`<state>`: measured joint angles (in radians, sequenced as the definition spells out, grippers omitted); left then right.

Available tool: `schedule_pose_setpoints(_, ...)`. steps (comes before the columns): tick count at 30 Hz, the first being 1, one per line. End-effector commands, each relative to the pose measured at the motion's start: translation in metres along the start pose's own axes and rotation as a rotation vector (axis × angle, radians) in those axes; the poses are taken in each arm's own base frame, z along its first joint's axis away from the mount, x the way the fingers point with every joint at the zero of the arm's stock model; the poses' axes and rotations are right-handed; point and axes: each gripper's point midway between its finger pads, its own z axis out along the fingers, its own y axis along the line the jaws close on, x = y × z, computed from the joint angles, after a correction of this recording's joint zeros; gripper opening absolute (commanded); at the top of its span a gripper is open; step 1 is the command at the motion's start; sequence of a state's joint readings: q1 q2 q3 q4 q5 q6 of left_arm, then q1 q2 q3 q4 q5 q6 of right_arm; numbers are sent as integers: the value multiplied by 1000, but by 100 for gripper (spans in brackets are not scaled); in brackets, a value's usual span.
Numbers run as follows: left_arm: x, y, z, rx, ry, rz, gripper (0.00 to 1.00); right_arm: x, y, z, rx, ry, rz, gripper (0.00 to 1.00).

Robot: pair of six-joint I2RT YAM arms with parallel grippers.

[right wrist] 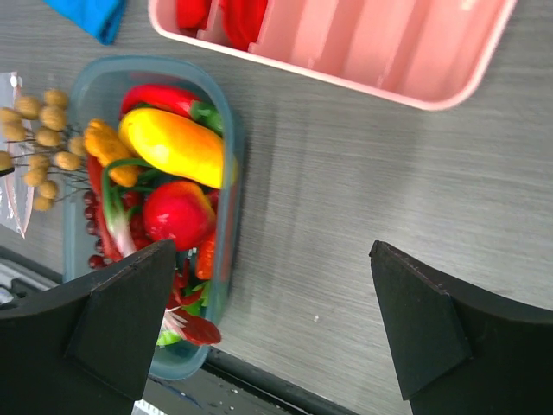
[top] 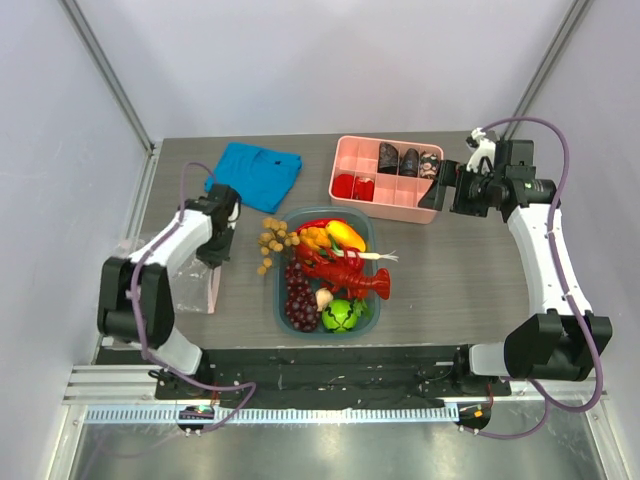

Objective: Place the food in the zip-top bag and seal the zipper
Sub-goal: Pick up the zipper food storage bag at the center of the board, then open the zipper of the food storage bag.

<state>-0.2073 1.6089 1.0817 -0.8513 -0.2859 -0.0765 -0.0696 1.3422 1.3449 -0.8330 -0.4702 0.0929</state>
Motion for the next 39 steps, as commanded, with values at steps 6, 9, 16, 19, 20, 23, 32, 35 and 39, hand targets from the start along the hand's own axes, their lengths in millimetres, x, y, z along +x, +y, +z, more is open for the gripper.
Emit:
schedule_pose_setpoints(6, -23, 4, -137, 193, -247, -104, 0, -82, 99, -32, -398, -225, 86, 97)
schedule_pose_setpoints(9, -29, 2, -166, 252, -307, -115, 0, -92, 155, -27, -477, -288, 4, 97)
schedule_pose_setpoints(16, -34, -15, -218, 440, -444, -119, 0, -87, 275, 2, -601, -334, -26, 91)
schedule_pose_setpoints(19, -38, -21, -231, 520, -469, -168, 0, -65, 311, 26, -667, -297, 12, 88)
schedule_pose_setpoints(20, -39, -24, -235, 560, -470, -185, 0, -57, 322, 30, -690, -281, 27, 86)
schedule_pose_setpoints(23, -47, -18, -244, 619, -487, -270, 0, -27, 356, 48, -729, -215, 2, 81)
schedule_pose_setpoints(32, -60, -19, -271, 752, -559, -347, 0, 11, 424, 81, -806, -142, -23, 77)
schedule_pose_setpoints(35, -58, -18, -274, 771, -562, -367, 0, 22, 435, 90, -826, -112, -22, 69)
schedule_pose_setpoints(39, -58, -14, -278, 786, -571, -388, 0, 36, 443, 96, -839, -84, -33, 45)
